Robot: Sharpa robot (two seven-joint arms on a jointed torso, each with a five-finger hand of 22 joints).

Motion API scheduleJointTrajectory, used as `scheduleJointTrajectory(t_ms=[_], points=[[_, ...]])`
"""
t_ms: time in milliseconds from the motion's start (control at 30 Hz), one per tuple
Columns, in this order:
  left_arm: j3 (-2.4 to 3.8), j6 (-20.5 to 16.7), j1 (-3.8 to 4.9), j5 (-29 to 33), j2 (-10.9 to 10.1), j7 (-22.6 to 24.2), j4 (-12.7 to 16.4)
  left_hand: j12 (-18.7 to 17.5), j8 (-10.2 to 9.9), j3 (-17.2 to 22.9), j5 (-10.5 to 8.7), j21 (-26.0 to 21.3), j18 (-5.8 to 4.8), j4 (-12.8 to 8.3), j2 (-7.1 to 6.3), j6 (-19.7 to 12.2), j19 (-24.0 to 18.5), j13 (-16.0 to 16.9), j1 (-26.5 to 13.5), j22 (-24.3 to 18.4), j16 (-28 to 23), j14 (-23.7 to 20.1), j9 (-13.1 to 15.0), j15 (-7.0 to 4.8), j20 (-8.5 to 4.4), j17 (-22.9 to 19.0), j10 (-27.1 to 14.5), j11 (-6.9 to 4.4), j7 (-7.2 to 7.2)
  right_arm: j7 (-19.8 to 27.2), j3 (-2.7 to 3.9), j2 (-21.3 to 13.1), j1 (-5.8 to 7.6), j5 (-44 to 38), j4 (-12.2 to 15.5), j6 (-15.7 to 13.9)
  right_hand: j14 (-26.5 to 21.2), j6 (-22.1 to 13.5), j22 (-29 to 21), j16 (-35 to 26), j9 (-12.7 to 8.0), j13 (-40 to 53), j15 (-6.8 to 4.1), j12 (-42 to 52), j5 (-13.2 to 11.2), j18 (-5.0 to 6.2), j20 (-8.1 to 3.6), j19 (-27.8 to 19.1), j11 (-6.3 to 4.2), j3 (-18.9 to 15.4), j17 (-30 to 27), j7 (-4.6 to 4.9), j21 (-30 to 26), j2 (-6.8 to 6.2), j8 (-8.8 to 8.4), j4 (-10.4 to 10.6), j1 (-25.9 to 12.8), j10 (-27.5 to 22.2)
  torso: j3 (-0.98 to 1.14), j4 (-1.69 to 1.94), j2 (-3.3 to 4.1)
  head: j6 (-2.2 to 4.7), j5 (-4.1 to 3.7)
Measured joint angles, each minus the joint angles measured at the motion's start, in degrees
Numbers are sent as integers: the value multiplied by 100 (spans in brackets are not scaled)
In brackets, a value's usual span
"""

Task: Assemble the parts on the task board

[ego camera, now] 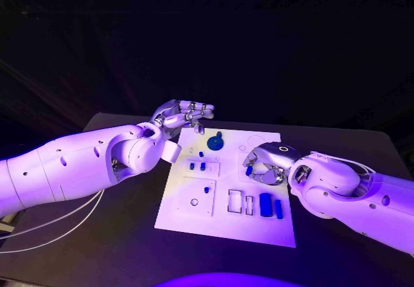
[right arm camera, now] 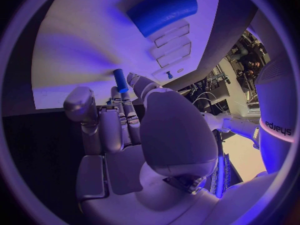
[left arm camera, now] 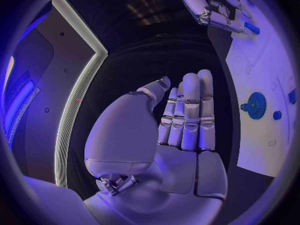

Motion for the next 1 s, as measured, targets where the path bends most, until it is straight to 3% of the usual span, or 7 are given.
scheduleJointTrajectory(t_ms=[133, 267, 667, 833, 1000], points=[[0, 3, 0, 0, 0, -3, -1, 0, 0, 0, 0, 0, 0, 0, 0, 0, 0, 0, 0, 0, -1, 0, 0, 0, 0, -5, 0, 0, 0, -24, -1, 37, -13, -15, -36, 11, 7, 190, 96, 0, 37, 14, -57, 108, 68, 0, -49, 106, -41, 92, 5, 39, 158, 151, 86, 68, 53, 246, 3, 2, -3, -5, 4], [0, 6, 1, 0, -3, -7, -1, 0, 0, 0, 0, -21, 0, 0, 0, 0, 0, 0, 0, -5, -21, 0, 0, 0, 0, -5, 0, 0, 0, -56, -2, 60, -23, -36, -72, 4, -9, 282, 148, 33, 60, 12, -74, 125, 68, 0, -70, 130, -66, 178, 28, 44, 226, 214, 126, 49, 70, 365, 3, 2, -4, -13, 9], [0, 55, 1, 0, -2, -49, -18, 0, 0, 0, 0, -21, 0, 0, 0, 0, 0, 0, 0, -4, -21, 0, 1, 0, 0, -4, 0, 0, 0, -93, -1, 115, -35, -140, -165, -70, -10, 405, 244, 33, 87, 3, -115, 151, 38, 0, -103, 201, -136, 333, 32, 3, 355, 239, 173, -17, 96, 575, 6, -4, -4, -48, 24], [0, 85, 1, 0, 3, -73, -38, 0, 0, 0, 0, -21, 0, 0, 0, 0, 21, 1, 0, -10, -21, 0, 1, 0, -21, -10, 0, 0, 0, -93, -2, 117, -37, -170, -176, -87, 11, 405, 291, 33, 97, 9, -136, 158, -18, 0, -118, 216, -123, 350, 32, 3, 424, 251, 174, -33, 108, 674, 7, -4, -5, -60, 35], [-1, 112, 1, 0, 9, -102, -40, 0, 0, -3, 0, -21, 0, -3, 22, 0, 21, 0, 22, -10, -21, 0, 1, 0, -21, -10, 1, -1, 0, -82, -9, 102, -43, -177, -149, -162, 0, 442, 297, 33, 107, 90, -187, 276, -104, 0, -143, 282, -24, 397, 8, -19, 581, 251, 174, -81, 108, 774, 3, -5, -5, -60, 40]])
